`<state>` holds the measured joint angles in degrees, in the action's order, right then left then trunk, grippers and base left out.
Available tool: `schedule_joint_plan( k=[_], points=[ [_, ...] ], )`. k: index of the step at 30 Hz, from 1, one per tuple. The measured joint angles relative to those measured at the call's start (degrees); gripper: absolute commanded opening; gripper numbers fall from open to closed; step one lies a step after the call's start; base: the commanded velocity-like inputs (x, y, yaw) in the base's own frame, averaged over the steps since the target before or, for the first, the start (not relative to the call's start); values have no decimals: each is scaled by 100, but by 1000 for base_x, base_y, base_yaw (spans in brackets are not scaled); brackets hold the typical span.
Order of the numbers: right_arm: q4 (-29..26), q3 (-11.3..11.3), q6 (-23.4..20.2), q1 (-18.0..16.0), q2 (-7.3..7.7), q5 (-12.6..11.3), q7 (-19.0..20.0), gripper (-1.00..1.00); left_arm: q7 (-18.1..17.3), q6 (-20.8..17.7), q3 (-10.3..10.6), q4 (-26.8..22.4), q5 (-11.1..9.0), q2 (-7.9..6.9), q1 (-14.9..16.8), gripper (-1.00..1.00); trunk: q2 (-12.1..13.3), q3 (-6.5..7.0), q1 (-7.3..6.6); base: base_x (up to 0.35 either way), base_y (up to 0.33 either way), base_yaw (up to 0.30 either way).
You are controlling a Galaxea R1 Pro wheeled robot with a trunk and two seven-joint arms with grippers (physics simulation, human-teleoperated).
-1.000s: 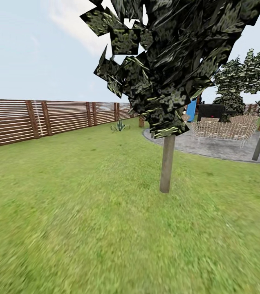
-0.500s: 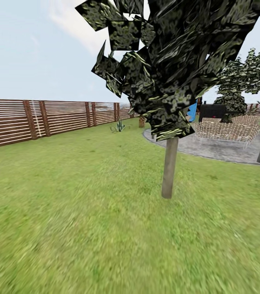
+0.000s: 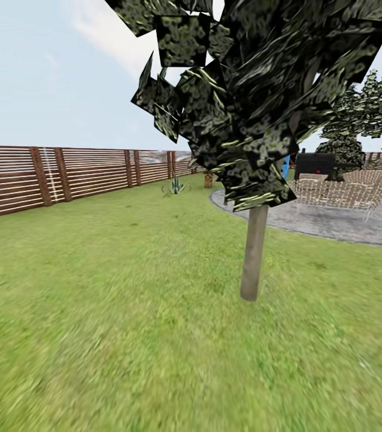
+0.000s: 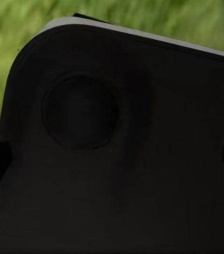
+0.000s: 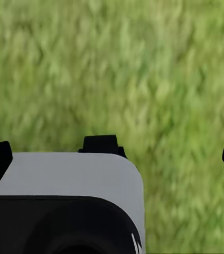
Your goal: Take the three Easter eggs out of the wicker basket on the lawn in the garden, then place them on the lawn next to a single tree (choose any tree) so that all three eggs are next to the same tree and none are left in the basket.
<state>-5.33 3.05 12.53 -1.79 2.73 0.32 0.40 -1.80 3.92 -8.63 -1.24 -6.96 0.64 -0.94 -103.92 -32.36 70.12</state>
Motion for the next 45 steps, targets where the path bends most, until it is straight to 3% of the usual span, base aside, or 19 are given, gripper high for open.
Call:
schedule_joint_plan(
  k=[12,30,45],
  points=[
    [0,0,0,0,0,0,0,100,-49,9,8,0,-1,-6,0,100,0,0,0,333,82,66],
    [0,-8,0,-2,0,0,0,100,-133,2,13,0,0,-4,0,100,0,0,0,333,91,250],
    [0,-1,0,-2,-9,0,0,100,-142,4,13,0,0,-12,0,100,0,0,0,332,112,34]
  ],
)
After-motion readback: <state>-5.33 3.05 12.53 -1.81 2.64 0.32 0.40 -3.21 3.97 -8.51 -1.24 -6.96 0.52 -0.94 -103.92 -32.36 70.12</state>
